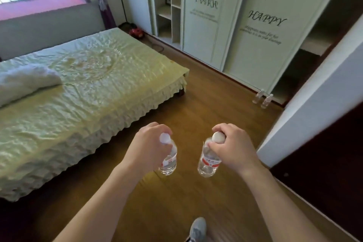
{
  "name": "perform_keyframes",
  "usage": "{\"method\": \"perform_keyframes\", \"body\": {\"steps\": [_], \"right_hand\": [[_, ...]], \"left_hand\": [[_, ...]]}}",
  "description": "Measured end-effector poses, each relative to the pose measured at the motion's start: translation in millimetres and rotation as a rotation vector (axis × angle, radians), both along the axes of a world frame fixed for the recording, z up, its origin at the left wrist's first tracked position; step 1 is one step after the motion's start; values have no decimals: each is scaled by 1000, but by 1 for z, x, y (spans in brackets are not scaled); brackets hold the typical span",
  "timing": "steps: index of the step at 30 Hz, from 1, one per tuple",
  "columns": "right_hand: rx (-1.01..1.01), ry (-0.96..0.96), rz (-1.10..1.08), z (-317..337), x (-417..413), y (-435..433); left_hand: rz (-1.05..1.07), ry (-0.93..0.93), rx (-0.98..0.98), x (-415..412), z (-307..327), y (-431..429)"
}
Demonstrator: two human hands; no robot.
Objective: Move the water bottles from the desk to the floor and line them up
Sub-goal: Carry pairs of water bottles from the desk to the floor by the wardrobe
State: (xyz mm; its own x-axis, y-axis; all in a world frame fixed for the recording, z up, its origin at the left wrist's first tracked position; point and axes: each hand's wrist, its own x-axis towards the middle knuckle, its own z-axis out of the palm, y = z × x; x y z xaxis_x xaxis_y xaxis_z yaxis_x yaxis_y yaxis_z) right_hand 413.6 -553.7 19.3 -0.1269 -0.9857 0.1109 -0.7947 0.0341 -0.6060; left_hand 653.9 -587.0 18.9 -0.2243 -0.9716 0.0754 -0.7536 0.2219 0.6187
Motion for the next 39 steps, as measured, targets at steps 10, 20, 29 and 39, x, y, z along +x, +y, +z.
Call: {"method": "perform_keyframes", "body": {"steps": [10, 20, 29, 39], "right_hand": [[23, -11, -61, 0, -75, -121], [6, 22, -177, 0, -124, -238], [21, -44, -361, -10, -154, -354], [24, -75, -495, -17, -228, -470]], "left_hand": [[-108, -3, -29, -80, -3, -146], [-220, 13, -31, -136, 8, -293], [-401, 23, -18, -185, 6, -440], [-535, -16, 7, -279, 2, -582]]}}
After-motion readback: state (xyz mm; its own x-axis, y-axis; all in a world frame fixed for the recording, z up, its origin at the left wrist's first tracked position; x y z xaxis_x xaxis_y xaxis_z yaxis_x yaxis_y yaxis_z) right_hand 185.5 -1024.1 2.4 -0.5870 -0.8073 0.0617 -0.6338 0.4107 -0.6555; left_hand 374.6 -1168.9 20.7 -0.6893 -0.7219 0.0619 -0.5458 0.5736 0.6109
